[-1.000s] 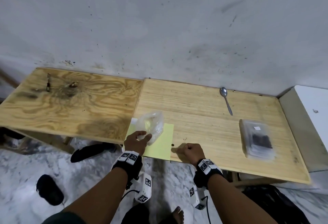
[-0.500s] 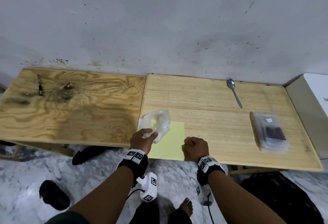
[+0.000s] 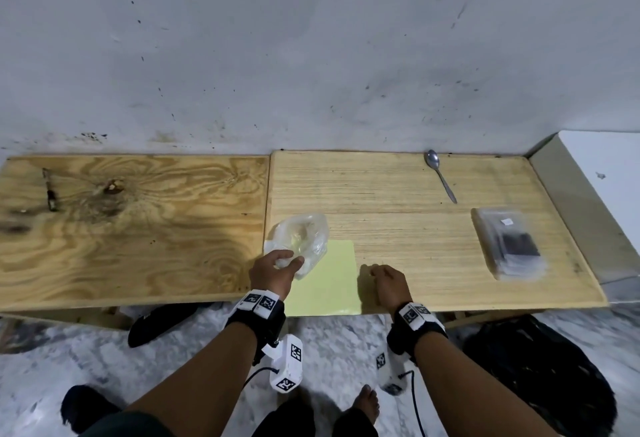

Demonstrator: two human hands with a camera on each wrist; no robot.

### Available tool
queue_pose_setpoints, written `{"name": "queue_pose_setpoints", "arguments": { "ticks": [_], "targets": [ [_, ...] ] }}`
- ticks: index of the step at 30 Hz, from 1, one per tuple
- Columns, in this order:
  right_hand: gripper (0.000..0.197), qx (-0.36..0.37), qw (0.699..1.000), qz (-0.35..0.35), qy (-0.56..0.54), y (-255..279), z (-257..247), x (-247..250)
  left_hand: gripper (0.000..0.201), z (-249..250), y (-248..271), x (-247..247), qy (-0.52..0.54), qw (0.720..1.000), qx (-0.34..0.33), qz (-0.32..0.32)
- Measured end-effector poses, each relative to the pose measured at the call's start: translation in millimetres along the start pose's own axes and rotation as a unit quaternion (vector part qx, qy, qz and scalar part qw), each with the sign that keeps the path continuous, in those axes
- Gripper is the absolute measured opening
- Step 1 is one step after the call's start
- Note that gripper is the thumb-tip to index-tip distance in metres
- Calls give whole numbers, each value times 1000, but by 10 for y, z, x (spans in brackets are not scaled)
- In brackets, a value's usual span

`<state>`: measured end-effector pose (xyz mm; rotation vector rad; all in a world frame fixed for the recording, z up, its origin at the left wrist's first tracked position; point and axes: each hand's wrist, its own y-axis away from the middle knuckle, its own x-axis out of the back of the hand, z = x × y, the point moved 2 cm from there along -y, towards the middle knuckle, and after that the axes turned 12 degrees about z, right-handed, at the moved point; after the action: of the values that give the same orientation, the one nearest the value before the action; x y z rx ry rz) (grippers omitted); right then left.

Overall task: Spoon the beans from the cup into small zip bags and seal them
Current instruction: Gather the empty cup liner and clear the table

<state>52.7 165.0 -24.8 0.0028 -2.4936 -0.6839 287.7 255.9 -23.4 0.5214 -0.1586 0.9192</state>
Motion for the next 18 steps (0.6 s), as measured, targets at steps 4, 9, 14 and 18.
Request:
{"name": "queue_pose_setpoints", "arguments": {
  "ticks": [4,9,14,18],
  "targets": [
    [35,-156,961,-25,-226,-33,-36,91,19,66,67,-73,17,1000,-4,-8],
    [36,-127,975,-48,-176,-17,-172,231,21,177,124,-209,30,999,-4,-19],
    [40,-51,993,-59,-91,15,-173,320,21,292,186,-309,32,998,-24,-42],
    [46,-12,997,-20,-76,42,-96,439,19,343,226,-405,22,997,-31,-68]
  ]
}}
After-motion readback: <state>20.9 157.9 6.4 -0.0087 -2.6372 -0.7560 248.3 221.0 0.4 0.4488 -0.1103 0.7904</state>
